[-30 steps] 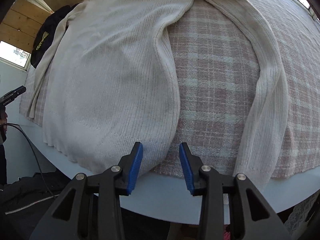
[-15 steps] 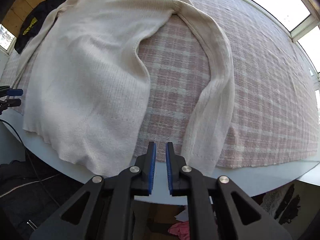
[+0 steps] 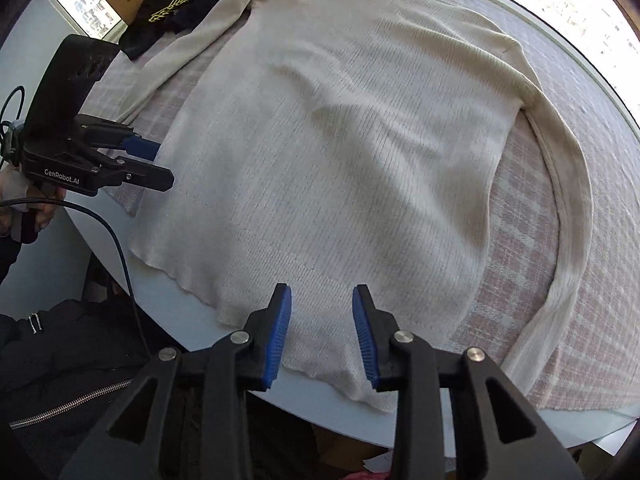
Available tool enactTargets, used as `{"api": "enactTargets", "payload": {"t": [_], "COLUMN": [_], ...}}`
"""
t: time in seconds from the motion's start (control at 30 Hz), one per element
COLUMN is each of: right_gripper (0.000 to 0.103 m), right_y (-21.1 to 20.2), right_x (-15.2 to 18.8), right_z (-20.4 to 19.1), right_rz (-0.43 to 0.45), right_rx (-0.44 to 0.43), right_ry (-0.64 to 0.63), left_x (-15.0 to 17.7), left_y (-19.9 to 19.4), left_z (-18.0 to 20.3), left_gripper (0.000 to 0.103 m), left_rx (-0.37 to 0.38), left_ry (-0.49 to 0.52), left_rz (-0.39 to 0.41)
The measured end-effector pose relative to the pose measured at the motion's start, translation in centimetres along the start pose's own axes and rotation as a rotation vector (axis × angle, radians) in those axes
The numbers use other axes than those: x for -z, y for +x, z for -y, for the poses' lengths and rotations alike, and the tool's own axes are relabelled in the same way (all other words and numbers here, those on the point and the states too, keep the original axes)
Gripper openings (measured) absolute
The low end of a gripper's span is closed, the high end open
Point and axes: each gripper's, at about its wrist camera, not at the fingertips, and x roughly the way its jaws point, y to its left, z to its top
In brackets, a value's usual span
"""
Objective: Fold clothes
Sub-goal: 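Bring both open grippers together over the cardigan hem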
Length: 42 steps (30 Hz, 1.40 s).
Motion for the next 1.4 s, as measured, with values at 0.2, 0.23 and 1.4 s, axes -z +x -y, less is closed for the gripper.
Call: {"api": "enactTargets", "payload": {"t": [0.2,0.23,1.4], "right_gripper": [0.032,0.032,0.023], "right_y": [-0.7,-0.4,7.3], "right_x": [0.2,0.1,-5.5], "right_z": [-2.1,-2.1,1.2], "right_rz": [-0.004,-0.011,-0.042], "right_rx": [-0.071,-0.069,-0.207], "right_ry": [-0.079,-0.076,0.184], "left_x": [-3.6,-4.1,2.2], "left_y": [-0.9,-0.9,0.0], "left_z": [2.8,3.2,2.9], "left_gripper": [0.054,0.055,0.056], "left_rx": [0.056,0.065,0.014], "left_ry": [0.072,0.093,0.276], "left_rz": [-0.021,-0.03,-0.084]}}
